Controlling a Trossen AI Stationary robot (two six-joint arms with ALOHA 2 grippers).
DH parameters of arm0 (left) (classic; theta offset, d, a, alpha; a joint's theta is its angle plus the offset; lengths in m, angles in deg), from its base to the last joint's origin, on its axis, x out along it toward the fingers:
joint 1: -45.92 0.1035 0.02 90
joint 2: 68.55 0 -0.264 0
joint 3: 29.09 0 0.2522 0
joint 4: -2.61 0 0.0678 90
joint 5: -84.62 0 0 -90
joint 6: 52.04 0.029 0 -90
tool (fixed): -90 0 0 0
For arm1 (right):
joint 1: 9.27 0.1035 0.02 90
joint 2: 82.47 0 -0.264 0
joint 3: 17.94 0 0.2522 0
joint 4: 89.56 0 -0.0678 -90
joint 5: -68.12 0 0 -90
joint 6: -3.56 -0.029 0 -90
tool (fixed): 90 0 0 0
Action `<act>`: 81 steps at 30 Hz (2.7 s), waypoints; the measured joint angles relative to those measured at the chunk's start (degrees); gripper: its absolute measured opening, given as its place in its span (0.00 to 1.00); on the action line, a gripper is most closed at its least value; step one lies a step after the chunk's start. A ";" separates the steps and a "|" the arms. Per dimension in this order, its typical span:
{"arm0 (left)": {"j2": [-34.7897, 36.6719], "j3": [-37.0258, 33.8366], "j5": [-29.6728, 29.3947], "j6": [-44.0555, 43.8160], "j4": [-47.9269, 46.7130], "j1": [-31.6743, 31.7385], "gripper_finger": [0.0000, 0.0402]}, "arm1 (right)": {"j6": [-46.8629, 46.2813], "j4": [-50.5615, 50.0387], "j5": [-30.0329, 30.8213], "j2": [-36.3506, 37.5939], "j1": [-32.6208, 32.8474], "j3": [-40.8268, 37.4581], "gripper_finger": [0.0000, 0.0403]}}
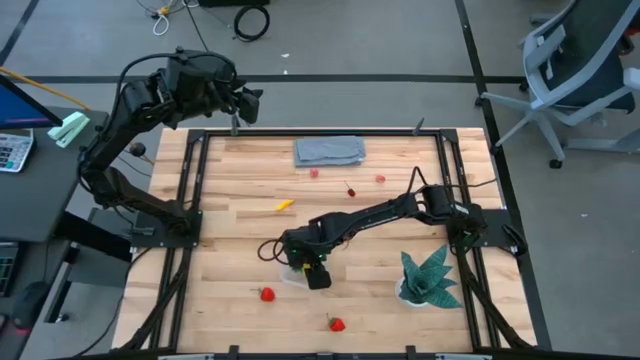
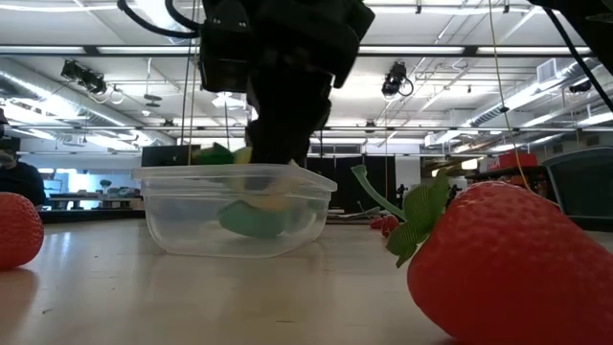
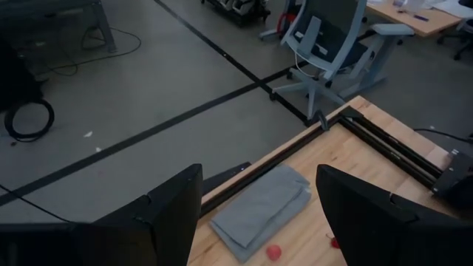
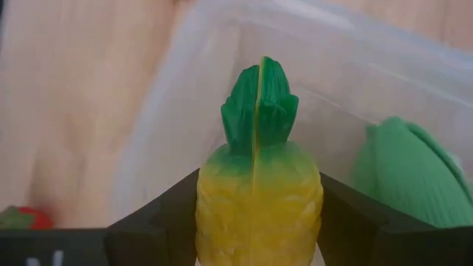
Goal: Pick and placing Produce into tupperware
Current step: Put the pineapple into the transparent bin, then put the top strawberry into the transparent bin
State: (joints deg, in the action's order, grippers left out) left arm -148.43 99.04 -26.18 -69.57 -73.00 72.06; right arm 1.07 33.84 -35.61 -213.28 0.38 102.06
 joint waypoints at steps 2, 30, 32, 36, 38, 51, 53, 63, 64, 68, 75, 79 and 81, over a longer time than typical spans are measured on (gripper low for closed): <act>0.00 0.00 0.00 0.02 0.02 0.00 0.67 | 0.62 0.43 0.32 0.10 0.00 0.02 0.54; -0.02 0.00 0.08 -3.02 -6.15 -0.01 0.67 | -2.86 2.04 0.15 5.27 -1.53 0.11 0.68; -0.02 0.00 2.04 -5.57 -11.22 -0.23 0.67 | -3.83 1.52 0.15 8.71 -2.29 0.21 0.67; 0.00 -0.71 8.17 -7.63 -22.40 -3.55 0.67 | -3.29 0.04 1.36 16.81 -3.70 0.22 0.67; 0.00 -2.17 12.16 -5.87 -26.46 -7.25 0.66 | -2.76 -0.62 2.68 21.21 -4.52 0.22 0.67; -0.77 -24.95 18.14 -9.18 -23.06 -34.04 0.60 | -6.93 -8.76 14.00 43.22 -9.59 0.28 0.66; -0.93 -31.00 18.13 -11.14 -20.55 -36.99 0.60 | -8.15 -11.74 15.70 45.88 -9.68 0.28 0.66; -3.05 -51.18 20.78 -13.56 7.67 -48.56 0.60 | -9.96 -15.61 25.41 52.93 -9.60 0.26 0.66; -3.69 -51.47 21.75 -13.98 8.99 -49.06 0.60 | -9.94 -15.77 26.40 53.14 -9.60 0.26 0.66; -5.75 -51.80 23.88 -14.68 11.14 -51.55 0.60 | -10.01 -16.61 28.80 52.81 -9.60 0.22 0.65; -10.64 -51.82 24.65 -14.48 12.51 -55.67 0.61 | -10.01 -18.66 28.89 50.29 -9.60 0.20 0.64; -12.94 -51.74 26.29 -14.80 14.90 -57.32 0.61 | -10.20 -19.00 28.89 49.05 -9.62 0.20 0.64; -14.00 -51.78 26.67 -14.82 15.28 -57.97 0.61 | -11.35 -19.38 28.87 48.67 -9.62 0.20 0.64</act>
State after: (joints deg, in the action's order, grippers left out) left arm -162.43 47.26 0.48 -84.39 -57.72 14.09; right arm -10.27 14.46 -6.74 -164.61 -9.24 102.25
